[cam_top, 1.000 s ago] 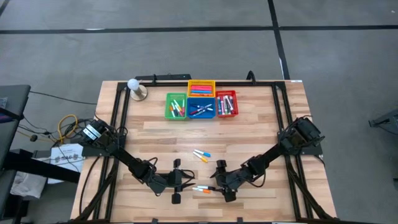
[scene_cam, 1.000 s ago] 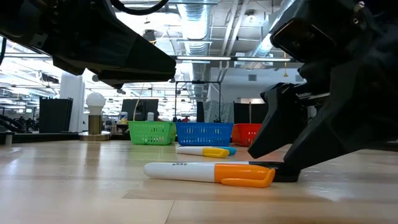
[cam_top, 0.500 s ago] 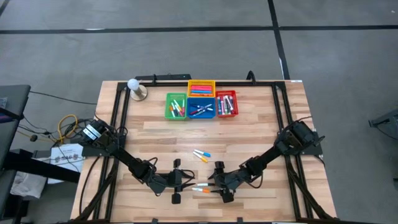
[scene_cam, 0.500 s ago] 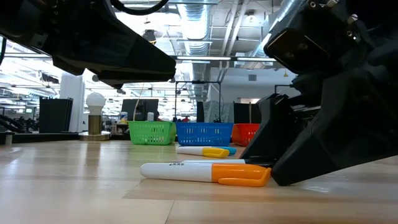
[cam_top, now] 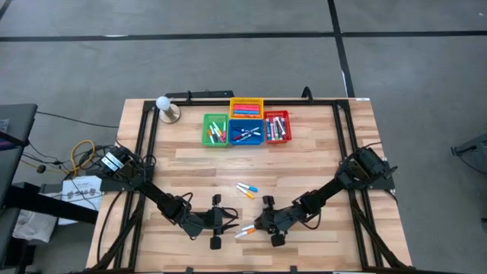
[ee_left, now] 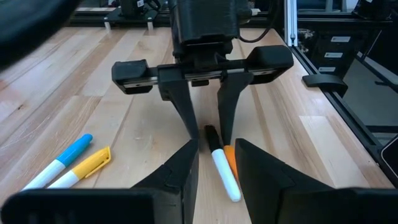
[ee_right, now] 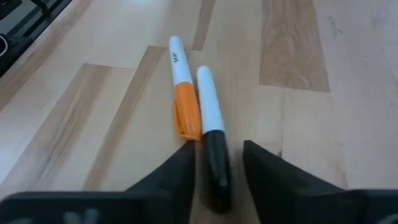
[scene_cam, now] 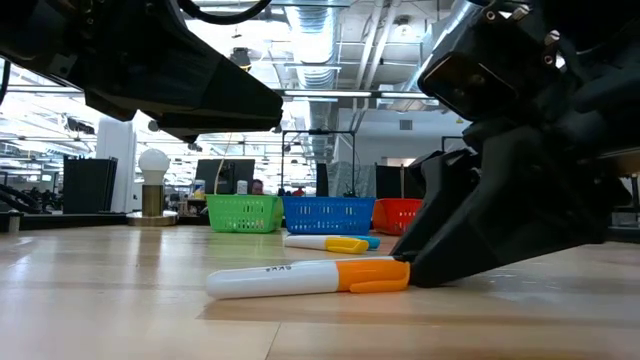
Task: Pick & Place Markers
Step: Put the small black highlighter pen into the green bin
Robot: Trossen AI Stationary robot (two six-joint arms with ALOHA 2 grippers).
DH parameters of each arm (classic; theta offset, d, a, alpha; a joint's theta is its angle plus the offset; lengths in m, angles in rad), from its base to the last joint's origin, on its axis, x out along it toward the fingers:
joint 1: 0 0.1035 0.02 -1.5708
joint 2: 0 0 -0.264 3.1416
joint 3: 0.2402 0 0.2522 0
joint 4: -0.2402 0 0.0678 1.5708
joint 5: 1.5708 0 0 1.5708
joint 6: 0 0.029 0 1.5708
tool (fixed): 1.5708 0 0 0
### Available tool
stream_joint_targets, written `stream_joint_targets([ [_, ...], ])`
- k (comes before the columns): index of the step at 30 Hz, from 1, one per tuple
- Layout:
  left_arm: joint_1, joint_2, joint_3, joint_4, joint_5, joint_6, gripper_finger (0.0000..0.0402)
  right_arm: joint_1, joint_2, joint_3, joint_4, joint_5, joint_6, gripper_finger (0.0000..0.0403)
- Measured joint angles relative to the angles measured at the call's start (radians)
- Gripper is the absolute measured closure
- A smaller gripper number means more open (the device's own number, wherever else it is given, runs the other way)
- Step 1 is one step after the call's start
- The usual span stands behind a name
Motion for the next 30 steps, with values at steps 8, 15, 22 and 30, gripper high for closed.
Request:
stream_joint_targets([
  [8, 0.000, 0.000, 0.000, 0.000, 0.000, 0.000, 0.0298, -0.011, -0.007, 0.000, -0.003, -0.009, 0.000, 0.0348],
  [15, 0.000, 0.000, 0.000, 0.000, 0.000, 0.000, 0.0298, -0.008, -0.071, -0.005, -0.091, 0.035, -0.025, 0.0369],
  [22, 0.004, 0.000, 0.000, 0.000, 0.026, 0.000, 0.0298, 0.013, -0.151, -0.005, -0.159, 0.198, -0.019, 0.0350],
  [30, 0.031, 0.000, 0.000, 0.013, 0.027, 0.000, 0.0298, 0.046, -0.218, -0.004, -0.154, 0.243, -0.019, 0.0367],
])
